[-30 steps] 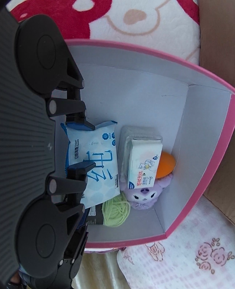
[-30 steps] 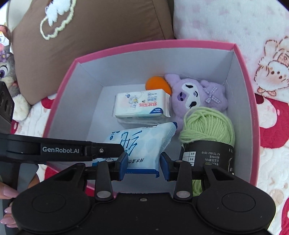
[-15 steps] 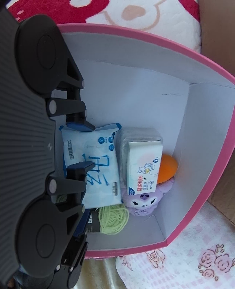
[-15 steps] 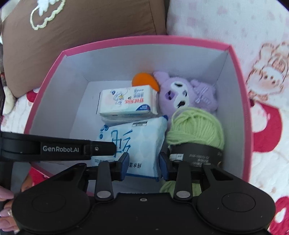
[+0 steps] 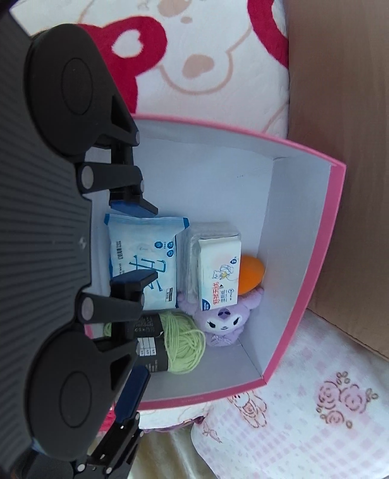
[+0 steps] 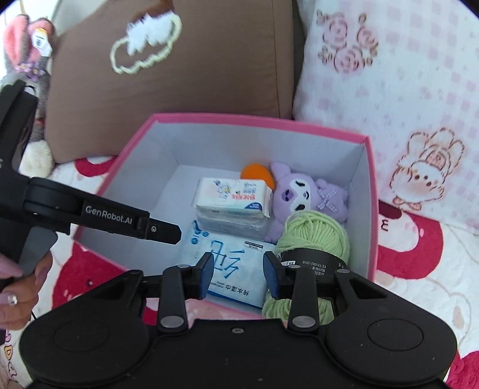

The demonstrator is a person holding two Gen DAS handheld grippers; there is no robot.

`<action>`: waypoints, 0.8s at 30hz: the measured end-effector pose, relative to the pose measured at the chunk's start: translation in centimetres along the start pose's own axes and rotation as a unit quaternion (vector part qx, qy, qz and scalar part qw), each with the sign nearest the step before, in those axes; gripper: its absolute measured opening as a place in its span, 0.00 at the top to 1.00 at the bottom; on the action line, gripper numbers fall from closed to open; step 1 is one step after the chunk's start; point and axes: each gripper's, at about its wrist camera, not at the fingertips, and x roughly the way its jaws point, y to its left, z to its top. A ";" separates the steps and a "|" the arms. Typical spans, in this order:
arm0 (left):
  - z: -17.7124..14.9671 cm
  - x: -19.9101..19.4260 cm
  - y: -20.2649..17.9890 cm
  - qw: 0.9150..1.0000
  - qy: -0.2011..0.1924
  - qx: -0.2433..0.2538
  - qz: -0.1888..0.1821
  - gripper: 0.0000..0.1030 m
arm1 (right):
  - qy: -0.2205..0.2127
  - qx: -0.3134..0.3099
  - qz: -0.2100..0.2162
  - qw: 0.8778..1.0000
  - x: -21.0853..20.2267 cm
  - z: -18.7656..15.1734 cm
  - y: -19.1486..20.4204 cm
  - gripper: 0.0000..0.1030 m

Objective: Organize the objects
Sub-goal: 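Open the left gripper and raise it out of the pink box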

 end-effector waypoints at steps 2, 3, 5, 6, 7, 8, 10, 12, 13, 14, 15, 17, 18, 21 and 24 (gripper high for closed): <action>-0.2 -0.7 -0.3 1.000 -0.002 0.005 0.007 0.61 | -0.009 0.003 0.006 1.000 -1.0 -0.2 -0.1 0.60; -0.4 -1.2 -0.4 1.000 -0.005 0.007 0.011 0.60 | -0.013 0.004 0.009 1.000 -1.5 -0.4 -0.1 0.60; -0.7 -2.0 -0.7 1.000 -0.008 0.012 0.015 0.60 | -0.023 0.005 0.012 1.000 -2.5 -0.6 -0.1 0.60; -1.0 -2.6 -0.7 1.000 -0.009 0.014 0.016 0.58 | -0.028 0.005 0.015 0.999 -2.9 -0.8 0.0 0.60; -1.2 -3.0 -0.9 1.000 -0.010 0.017 0.018 0.57 | -0.032 0.004 0.017 0.999 -3.4 -0.9 0.1 0.60; -1.4 -3.5 -1.1 1.000 -0.011 0.020 0.021 0.55 | -0.036 0.004 0.019 0.999 -3.8 -1.1 0.2 0.60; -1.8 -4.6 -1.4 0.999 -0.012 0.026 0.025 0.55 | -0.041 0.001 0.021 0.999 -4.4 -1.3 0.5 0.60; -2.1 -5.6 -1.6 0.999 -0.011 0.029 0.027 0.54 | -0.045 0.001 0.024 0.999 -5.2 -1.5 0.7 0.60; -2.3 -6.2 -1.8 0.999 -0.012 0.032 0.027 0.53 | -0.047 0.000 0.027 0.999 -5.6 -1.6 0.9 0.60; -2.4 -6.8 -2.0 0.999 -0.014 0.035 0.027 0.53 | -0.050 0.000 0.029 0.998 -6.0 -1.7 1.1 0.60; -2.6 -7.3 -2.2 0.999 -0.016 0.037 0.027 0.52 | -0.052 -0.001 0.032 0.998 -6.4 -1.8 1.3 0.60; -3.0 -8.6 -2.6 0.998 -0.020 0.045 0.029 0.50 | -0.055 -0.002 0.038 0.998 -7.2 -1.9 1.7 0.59; -3.1 -9.2 -2.8 0.998 -0.022 0.049 0.030 0.49 | -0.057 -0.003 0.040 0.998 -7.7 -2.0 1.9 0.59; -3.5 -11.0 -3.5 0.997 -0.029 0.057 0.033 0.46 | -0.063 -0.007 0.041 0.997 -8.9 -2.2 2.4 0.58; -4.0 -12.7 -4.0 0.996 -0.038 0.065 0.038 0.42 | -0.067 -0.007 0.044 0.997 -10.2 -2.4 2.6 0.57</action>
